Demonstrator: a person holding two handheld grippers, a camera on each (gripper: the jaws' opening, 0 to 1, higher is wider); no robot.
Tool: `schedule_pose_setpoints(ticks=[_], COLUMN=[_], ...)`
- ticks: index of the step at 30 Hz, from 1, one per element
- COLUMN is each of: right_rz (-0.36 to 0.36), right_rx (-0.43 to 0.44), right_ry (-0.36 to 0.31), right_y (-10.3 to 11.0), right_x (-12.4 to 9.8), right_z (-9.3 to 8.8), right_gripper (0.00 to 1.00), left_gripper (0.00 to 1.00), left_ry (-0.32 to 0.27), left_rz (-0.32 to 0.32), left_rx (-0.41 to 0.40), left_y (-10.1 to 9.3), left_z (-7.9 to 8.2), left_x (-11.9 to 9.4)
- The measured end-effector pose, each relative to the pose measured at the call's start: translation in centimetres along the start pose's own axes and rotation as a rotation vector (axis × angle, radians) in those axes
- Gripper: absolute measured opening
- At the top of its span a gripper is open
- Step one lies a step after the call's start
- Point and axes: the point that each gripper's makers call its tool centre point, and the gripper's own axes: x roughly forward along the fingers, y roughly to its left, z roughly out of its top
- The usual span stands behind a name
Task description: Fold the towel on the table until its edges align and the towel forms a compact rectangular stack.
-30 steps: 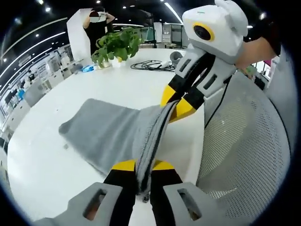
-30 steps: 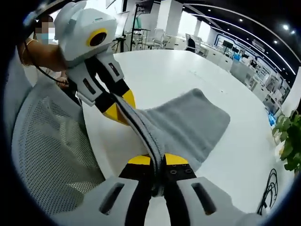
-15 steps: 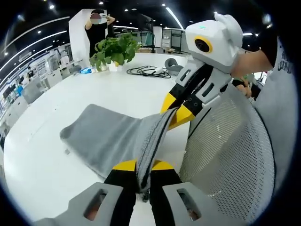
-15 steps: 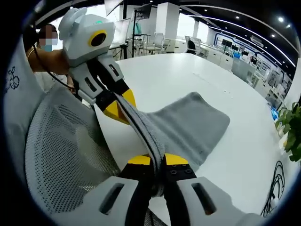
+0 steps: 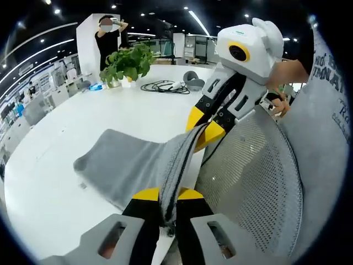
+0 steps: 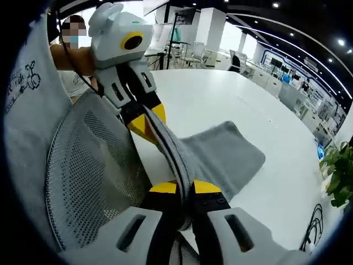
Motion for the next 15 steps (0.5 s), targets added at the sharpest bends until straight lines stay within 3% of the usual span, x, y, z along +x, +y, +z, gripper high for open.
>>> schedule_pose_setpoints(ticks=[7,15], right_rz=[0.009,-0.001], right_rx=[-0.030,-0.036], right_ry=[-0.007,-0.021], right_y=[0.5,-0.1], right_x=[-0.6,-1.4], right_z=[0.7,2.3], right_gripper=[0.05,0.05], left_gripper=[0.08,0.08], left_ry=[-0.003,-0.044], left_rz=[0.002,-0.004], left_rx=[-0.014,-0.003], left_y=[-0.3,0.1], left_z=[-0.3,0.7], left_x=[-1.3,-2.1])
